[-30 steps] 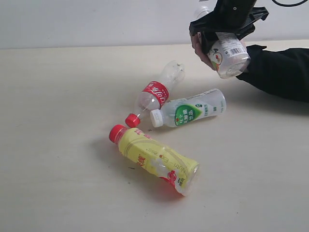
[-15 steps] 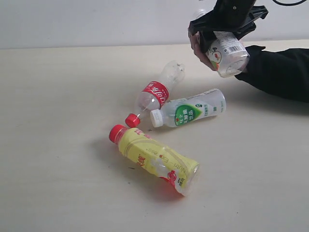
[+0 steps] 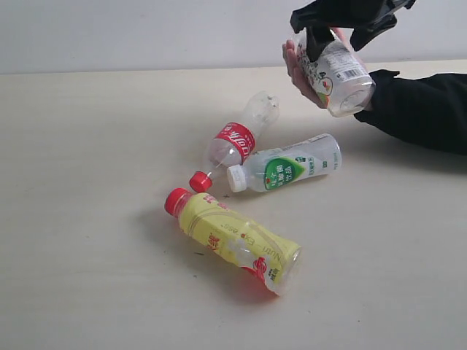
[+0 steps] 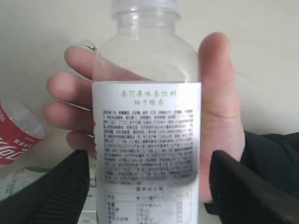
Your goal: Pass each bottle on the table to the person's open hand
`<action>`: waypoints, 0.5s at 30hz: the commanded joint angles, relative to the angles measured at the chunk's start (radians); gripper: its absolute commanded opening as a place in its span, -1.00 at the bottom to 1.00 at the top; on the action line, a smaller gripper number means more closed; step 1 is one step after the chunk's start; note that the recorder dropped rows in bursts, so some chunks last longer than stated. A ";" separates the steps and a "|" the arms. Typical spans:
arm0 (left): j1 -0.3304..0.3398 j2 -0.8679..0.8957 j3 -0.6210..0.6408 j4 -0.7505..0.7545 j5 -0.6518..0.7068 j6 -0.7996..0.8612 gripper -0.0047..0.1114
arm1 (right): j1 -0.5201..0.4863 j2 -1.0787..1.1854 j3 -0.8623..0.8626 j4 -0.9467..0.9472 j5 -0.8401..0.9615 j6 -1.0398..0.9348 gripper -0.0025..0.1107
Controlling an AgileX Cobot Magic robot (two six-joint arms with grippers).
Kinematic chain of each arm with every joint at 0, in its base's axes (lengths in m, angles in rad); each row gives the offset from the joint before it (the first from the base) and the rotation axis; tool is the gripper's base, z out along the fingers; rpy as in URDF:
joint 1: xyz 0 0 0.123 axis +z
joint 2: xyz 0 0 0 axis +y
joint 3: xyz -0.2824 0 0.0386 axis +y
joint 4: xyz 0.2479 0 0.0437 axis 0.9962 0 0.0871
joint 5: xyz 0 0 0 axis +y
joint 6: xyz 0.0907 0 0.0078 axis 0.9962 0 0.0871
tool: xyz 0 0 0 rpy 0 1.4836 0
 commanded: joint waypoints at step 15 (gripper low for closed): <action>-0.004 -0.006 0.000 0.003 -0.011 0.001 -0.92 | -0.003 -0.484 0.333 0.009 -0.042 -0.001 -0.96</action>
